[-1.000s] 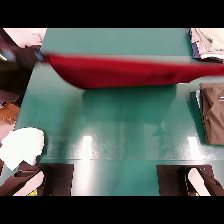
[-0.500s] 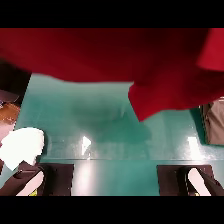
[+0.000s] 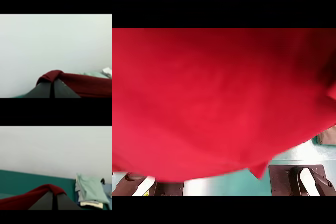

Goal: Fold the shirts.

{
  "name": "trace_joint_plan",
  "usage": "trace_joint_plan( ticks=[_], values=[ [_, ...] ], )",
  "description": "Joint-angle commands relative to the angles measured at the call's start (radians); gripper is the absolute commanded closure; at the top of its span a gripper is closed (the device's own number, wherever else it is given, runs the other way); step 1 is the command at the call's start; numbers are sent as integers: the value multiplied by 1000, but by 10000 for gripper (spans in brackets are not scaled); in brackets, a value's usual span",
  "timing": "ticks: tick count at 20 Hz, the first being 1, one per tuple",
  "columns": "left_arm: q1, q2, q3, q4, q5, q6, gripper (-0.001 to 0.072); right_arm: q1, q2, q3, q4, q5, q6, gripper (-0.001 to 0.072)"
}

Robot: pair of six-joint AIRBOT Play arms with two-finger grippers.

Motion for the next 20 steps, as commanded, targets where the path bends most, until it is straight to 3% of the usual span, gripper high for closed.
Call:
trace_joint_plan(
  ticks=[1,6,10,14,17,20],
  values=[
    [0,-21,-286,13,-86,-34,684,1,-98,-28,18,162,30,700],
    [0,-237,-660,10,-107,-38,684,157,-460,-28,-60,365,148,700],
    [0,-517,-684,-21,0,57,684,323,-803,-28,-169,412,177,700],
    [0,-690,-677,-141,280,204,683,385,-1027,-28,-170,179,177,700],
    [0,-758,-624,-189,387,309,683,386,-1069,-28,-170,-42,177,700],
    [0,-779,-591,-189,480,327,683,386,-1046,-28,-171,-230,177,700]
  ],
)
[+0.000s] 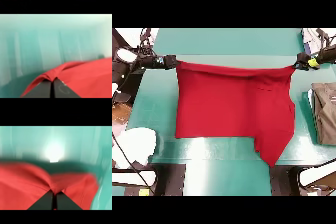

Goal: Fold the shirts.

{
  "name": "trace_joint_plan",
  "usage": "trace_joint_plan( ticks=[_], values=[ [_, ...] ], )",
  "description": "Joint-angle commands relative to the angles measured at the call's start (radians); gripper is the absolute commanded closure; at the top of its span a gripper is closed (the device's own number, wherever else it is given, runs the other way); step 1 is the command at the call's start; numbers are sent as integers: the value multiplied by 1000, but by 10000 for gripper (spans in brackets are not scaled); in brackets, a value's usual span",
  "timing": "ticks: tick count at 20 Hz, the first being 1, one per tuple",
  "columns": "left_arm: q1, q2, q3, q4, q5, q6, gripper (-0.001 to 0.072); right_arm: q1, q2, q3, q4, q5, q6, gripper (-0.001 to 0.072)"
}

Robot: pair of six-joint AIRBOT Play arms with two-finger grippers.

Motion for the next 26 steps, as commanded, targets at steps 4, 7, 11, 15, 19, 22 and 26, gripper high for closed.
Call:
trace_joint_plan(
  ticks=[4,7,11,15,19,22,26],
  values=[
    [0,-65,28,-15,65,61,683,14,-8,0,-65,-211,1,700],
    [0,-107,27,9,-75,61,683,46,-27,0,-164,-87,2,700],
    [0,-143,0,44,-204,60,683,85,27,-156,-217,-58,3,700],
    [0,-143,-9,127,-286,26,684,87,122,-386,-214,-116,10,700],
    [0,-143,-9,203,-397,19,678,87,215,-531,-208,-194,21,696],
    [1,-136,-7,281,-424,-85,69,70,256,-556,-149,-161,21,350],
    [69,-103,0,287,-633,-108,67,-4,373,-572,-96,-11,-12,355]
  ],
)
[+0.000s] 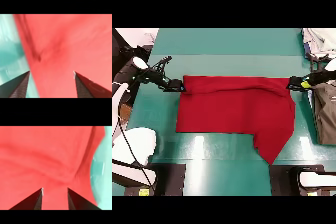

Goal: Fold the shirts.

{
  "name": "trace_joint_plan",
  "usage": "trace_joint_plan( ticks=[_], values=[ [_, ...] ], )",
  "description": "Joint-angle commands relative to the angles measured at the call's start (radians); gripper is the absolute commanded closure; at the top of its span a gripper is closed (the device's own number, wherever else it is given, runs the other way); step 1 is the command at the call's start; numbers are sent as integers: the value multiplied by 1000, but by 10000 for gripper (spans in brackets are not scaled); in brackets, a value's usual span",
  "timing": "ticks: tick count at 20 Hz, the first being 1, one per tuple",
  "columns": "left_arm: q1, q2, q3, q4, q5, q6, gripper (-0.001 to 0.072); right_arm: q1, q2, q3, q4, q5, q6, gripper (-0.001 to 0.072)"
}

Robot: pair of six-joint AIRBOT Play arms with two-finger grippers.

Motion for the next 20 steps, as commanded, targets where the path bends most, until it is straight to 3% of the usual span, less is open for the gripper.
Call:
trace_joint_plan(
  ticks=[1,4,11,20],
  values=[
    [64,57,-35,28,-164,-34,67,-72,121,-59,77,144,-48,400],
    [111,205,-240,27,-166,-24,66,-150,242,-179,217,251,-133,406],
    [122,479,-728,-9,-33,-23,66,-211,438,-385,313,195,-181,406],
    [121,483,-791,-105,46,-4,67,-211,516,-400,328,195,-181,406]
  ],
)
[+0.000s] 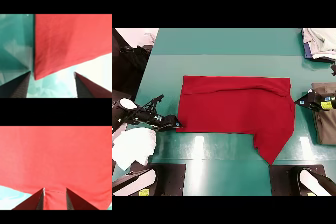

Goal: Fold the shirts.

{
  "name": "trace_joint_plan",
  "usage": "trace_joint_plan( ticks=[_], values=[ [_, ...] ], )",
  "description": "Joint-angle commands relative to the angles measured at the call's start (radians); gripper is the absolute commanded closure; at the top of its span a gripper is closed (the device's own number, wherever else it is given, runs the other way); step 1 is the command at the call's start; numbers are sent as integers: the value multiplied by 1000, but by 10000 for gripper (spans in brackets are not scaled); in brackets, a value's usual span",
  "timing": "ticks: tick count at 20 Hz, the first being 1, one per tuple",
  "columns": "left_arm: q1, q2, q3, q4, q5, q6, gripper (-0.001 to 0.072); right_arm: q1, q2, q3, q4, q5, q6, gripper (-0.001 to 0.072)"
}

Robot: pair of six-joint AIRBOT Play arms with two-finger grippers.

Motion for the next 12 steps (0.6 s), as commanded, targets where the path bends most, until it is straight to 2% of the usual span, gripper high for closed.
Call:
trace_joint_plan(
  ticks=[1,2,3,4,5,8,10,12],
  values=[
    [0,2,-17,-20,32,13,68,-1,36,-4,5,-1,-2,406],
    [0,2,-22,-23,33,13,69,-1,45,-4,4,-1,-2,406],
    [0,2,-26,-24,32,13,219,-1,54,-4,3,-2,-2,406],
    [0,2,-32,-26,32,20,405,-1,60,-4,3,-2,-2,406],
    [0,2,-36,-25,39,32,462,-1,61,-4,3,0,-2,406],
    [0,2,-36,-34,36,31,463,-1,60,-5,-4,10,-2,405],
    [0,2,-35,-43,35,32,683,-1,60,-5,-43,32,-1,406],
    [0,3,-29,-48,34,31,684,-1,60,-15,-153,82,23,405]
  ],
)
